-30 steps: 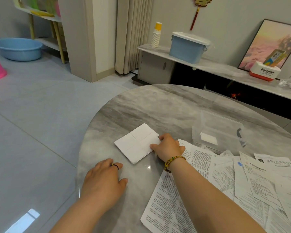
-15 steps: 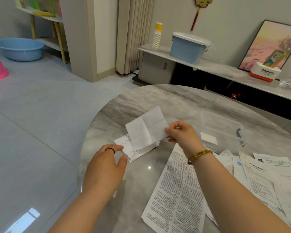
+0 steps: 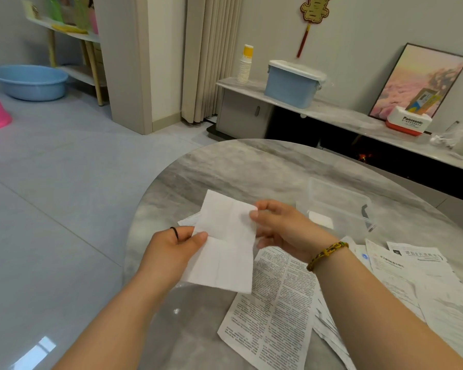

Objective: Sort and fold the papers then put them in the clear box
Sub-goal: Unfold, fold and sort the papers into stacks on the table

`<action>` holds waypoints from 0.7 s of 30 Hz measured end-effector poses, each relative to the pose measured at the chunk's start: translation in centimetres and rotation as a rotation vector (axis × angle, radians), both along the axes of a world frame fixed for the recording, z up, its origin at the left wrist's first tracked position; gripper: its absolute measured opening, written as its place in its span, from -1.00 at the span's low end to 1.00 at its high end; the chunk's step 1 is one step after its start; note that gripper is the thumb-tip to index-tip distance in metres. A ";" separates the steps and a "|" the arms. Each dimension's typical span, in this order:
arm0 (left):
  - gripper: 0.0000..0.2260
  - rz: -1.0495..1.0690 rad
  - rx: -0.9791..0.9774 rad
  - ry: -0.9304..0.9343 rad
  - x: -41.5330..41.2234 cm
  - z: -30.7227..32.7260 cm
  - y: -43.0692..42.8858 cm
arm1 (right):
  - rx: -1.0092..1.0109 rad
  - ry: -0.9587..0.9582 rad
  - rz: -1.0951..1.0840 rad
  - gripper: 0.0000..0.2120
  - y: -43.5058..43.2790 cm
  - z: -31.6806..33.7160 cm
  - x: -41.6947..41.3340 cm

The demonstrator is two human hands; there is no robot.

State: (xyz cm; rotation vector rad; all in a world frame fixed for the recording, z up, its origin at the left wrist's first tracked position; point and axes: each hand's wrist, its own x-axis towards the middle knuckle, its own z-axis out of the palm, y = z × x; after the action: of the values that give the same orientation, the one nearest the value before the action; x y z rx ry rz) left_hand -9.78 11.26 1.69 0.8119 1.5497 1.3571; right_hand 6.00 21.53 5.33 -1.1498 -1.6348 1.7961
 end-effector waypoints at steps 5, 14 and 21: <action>-0.82 -0.001 -0.013 -0.175 -0.3 0.5 -0.3 | -0.049 -0.028 0.117 -0.85 -1.1 -2.4 -0.3; -0.87 -0.199 -0.046 -0.327 -2.8 1.0 -1.0 | -0.028 0.058 -0.003 -0.54 -0.8 -4.0 -1.9; -0.86 -0.123 -0.206 0.189 -3.1 -0.5 -1.4 | -0.209 0.039 -0.090 -0.77 -2.0 -4.6 -3.7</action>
State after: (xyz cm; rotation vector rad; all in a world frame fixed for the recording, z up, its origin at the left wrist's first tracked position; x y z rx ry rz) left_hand -12.85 9.90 1.18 0.9099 1.7230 1.0362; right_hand 2.27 19.49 0.76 -1.2486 -1.3761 1.9539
